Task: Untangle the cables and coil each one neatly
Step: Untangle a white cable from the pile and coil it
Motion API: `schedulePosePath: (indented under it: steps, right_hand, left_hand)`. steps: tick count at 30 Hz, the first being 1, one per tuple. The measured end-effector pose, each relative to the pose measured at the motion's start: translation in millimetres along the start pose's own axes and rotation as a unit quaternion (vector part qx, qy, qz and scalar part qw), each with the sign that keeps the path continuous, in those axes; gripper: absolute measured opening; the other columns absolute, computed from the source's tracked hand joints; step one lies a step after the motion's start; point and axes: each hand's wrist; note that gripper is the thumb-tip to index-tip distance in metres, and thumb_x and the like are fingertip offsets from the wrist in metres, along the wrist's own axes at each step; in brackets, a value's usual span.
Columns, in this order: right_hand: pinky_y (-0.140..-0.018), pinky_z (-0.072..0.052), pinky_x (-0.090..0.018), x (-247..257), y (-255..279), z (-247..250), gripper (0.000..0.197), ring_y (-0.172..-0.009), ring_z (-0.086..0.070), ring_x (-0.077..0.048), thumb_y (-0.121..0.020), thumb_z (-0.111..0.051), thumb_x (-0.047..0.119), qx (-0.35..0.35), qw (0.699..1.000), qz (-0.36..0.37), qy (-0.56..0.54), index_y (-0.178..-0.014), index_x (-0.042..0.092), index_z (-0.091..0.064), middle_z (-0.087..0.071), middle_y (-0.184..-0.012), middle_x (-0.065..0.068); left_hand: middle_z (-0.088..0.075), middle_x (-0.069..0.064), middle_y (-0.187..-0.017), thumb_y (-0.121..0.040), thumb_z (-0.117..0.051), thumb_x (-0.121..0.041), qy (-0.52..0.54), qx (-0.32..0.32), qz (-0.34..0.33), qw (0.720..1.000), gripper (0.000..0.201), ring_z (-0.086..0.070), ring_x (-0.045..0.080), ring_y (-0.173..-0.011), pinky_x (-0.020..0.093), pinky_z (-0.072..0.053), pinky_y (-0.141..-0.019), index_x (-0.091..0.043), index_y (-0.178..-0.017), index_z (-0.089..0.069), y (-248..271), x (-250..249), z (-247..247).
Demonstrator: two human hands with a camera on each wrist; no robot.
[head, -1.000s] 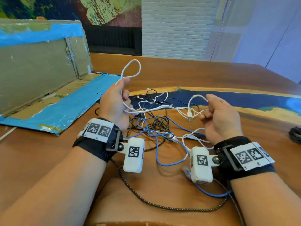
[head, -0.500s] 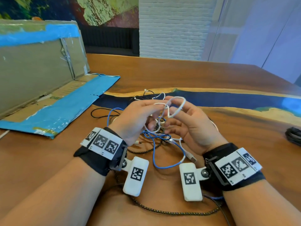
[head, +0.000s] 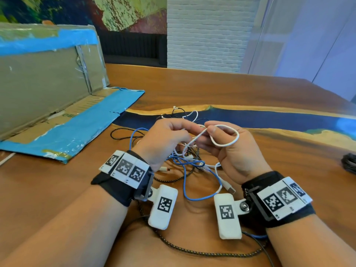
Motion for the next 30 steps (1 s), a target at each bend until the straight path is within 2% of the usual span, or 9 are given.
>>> schedulePosePath:
  steps: [3,6,14,20,22,24,26,28,30]
  right_hand:
    - [-0.074,-0.064,-0.035,0,-2,-1,0.012,-0.076,-0.076,-0.025,-0.097,-0.059,0.001,-0.03,0.999,0.002,-0.042,-0.098,0.002,-0.071,-0.077,-0.091,-0.02]
    - [-0.072,-0.062,-0.033,-1,-4,0,0.011,-0.078,-0.075,-0.025,-0.095,-0.062,0.008,-0.034,0.998,0.002,-0.06,-0.099,0.003,-0.07,-0.076,-0.092,-0.018]
    - [-0.084,-0.06,-0.034,-5,-3,5,0.031,-0.106,-0.073,-0.028,-0.085,-0.071,0.001,0.08,0.992,-0.027,0.092,-0.115,0.006,-0.074,-0.077,-0.112,-0.014]
    - [-0.092,-0.058,-0.038,-6,-2,8,0.036,-0.108,-0.073,-0.03,-0.085,-0.074,-0.006,0.138,0.971,-0.03,0.191,-0.115,0.013,-0.077,-0.077,-0.111,-0.012]
    - [-0.087,-0.059,-0.032,-6,-1,7,0.024,-0.098,-0.074,-0.022,-0.084,-0.076,-0.004,0.157,0.968,-0.031,0.196,-0.101,0.014,-0.079,-0.079,-0.106,-0.006]
    - [-0.082,-0.056,-0.03,-3,0,5,0.011,-0.09,-0.069,-0.011,-0.083,-0.077,0.01,0.137,0.974,-0.026,0.181,-0.08,0.02,-0.077,-0.075,-0.096,0.004]
    - [-0.087,-0.052,-0.034,1,-3,7,0.016,-0.097,-0.064,-0.011,-0.085,-0.069,0.02,0.097,0.988,-0.013,0.121,-0.069,0.021,-0.068,-0.069,-0.097,0.0]
    - [-0.092,-0.052,-0.038,7,-8,11,0.023,-0.101,-0.066,-0.02,-0.094,-0.061,0.018,0.031,0.999,0.002,0.028,-0.071,0.017,-0.062,-0.068,-0.094,-0.008]
    - [-0.084,-0.057,-0.038,10,-11,14,0.025,-0.079,-0.066,-0.024,-0.105,-0.05,0.014,-0.035,0.999,0.008,-0.028,-0.082,0.011,-0.059,-0.062,-0.076,-0.008]
  left_hand:
    - [-0.075,0.001,-0.082,-0.092,-0.07,-0.011,-0.006,0.009,0.012,1.0,0.012,-0.064,0.018,-0.074,0.031,-0.051,-0.067,-0.013,-0.096,-0.081,1,-3,2]
    - [-0.071,0.002,-0.075,-0.088,-0.077,-0.017,-0.066,0.011,0.0,0.998,0.007,-0.063,0.014,-0.074,0.025,-0.05,-0.066,-0.013,-0.091,-0.082,-1,1,4]
    - [-0.073,0.007,-0.103,-0.103,-0.057,-0.033,0.043,-0.027,0.009,0.999,0.034,-0.063,0.021,-0.098,0.039,-0.048,-0.083,-0.014,-0.084,-0.078,-3,-3,6]
    - [-0.063,0.011,-0.093,-0.108,-0.045,-0.038,0.103,-0.057,0.042,0.992,0.047,-0.061,0.022,-0.092,0.039,-0.052,-0.085,-0.013,-0.077,-0.07,-3,-7,2]
    - [-0.06,0.01,-0.092,-0.109,-0.042,-0.039,0.116,-0.077,0.042,0.989,0.049,-0.058,0.023,-0.092,0.04,-0.05,-0.084,-0.014,-0.076,-0.069,-4,-6,4]
    - [-0.058,0.008,-0.088,-0.11,-0.04,-0.04,0.122,-0.11,0.045,0.985,0.05,-0.055,0.023,-0.09,0.04,-0.048,-0.082,-0.014,-0.076,-0.067,-8,-3,9]
    - [-0.058,0.004,-0.08,-0.109,-0.04,-0.04,0.133,-0.147,0.048,0.979,0.048,-0.056,0.021,-0.083,0.038,-0.048,-0.078,-0.015,-0.078,-0.065,-12,-2,15]
    - [-0.055,0.0,-0.069,-0.11,-0.04,-0.039,0.157,-0.167,0.043,0.972,0.043,-0.058,0.018,-0.074,0.036,-0.047,-0.077,-0.015,-0.082,-0.062,-13,-3,21]
    - [-0.042,-0.004,-0.059,-0.11,-0.039,-0.039,0.204,-0.16,0.036,0.965,0.04,-0.051,0.013,-0.058,0.035,-0.047,-0.077,-0.015,-0.084,-0.058,-11,-5,23]
Point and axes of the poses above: each hand's wrist, its own y-axis away from the middle knuckle, its own z-axis out of the back of the hand, x = y × z
